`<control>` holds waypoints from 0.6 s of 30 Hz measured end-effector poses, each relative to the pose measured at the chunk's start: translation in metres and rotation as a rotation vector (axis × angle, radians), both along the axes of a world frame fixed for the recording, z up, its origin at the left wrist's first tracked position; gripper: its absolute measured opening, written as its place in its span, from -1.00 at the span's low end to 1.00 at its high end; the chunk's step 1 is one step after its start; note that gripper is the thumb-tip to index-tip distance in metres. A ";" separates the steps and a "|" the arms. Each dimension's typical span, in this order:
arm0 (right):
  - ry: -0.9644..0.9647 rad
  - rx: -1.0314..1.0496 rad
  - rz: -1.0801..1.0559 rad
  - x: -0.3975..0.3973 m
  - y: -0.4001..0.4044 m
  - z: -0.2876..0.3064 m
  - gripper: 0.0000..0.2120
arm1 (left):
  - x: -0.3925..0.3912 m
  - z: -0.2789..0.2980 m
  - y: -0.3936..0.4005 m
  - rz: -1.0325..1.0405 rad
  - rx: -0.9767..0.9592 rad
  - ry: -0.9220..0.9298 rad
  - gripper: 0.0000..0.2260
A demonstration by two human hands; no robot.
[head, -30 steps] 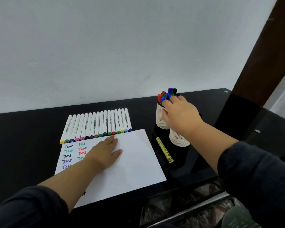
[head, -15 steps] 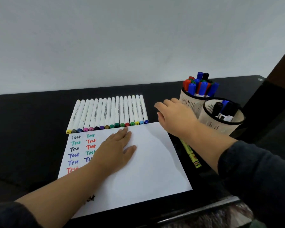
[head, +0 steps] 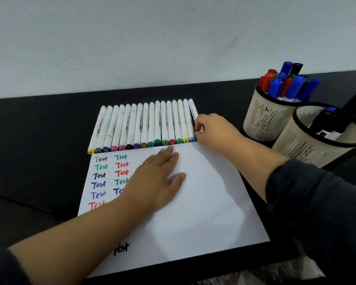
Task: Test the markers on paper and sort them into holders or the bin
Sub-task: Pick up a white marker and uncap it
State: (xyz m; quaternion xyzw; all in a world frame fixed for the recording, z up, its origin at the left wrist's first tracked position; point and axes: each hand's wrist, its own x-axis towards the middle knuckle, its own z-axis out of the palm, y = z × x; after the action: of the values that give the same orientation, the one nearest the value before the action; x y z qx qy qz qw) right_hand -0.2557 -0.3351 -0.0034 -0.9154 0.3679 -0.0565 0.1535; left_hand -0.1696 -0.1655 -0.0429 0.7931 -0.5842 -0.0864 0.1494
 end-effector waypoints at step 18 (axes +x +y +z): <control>-0.774 0.509 -0.542 -0.045 0.041 0.041 -0.85 | -0.014 0.015 0.009 0.025 0.027 -0.204 -0.40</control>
State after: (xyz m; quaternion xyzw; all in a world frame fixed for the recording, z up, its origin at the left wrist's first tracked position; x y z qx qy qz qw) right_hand -0.3008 -0.2939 0.0379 -0.6337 0.5096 -0.3365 0.4748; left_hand -0.1837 -0.1568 -0.0278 0.8070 -0.5850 -0.0112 0.0795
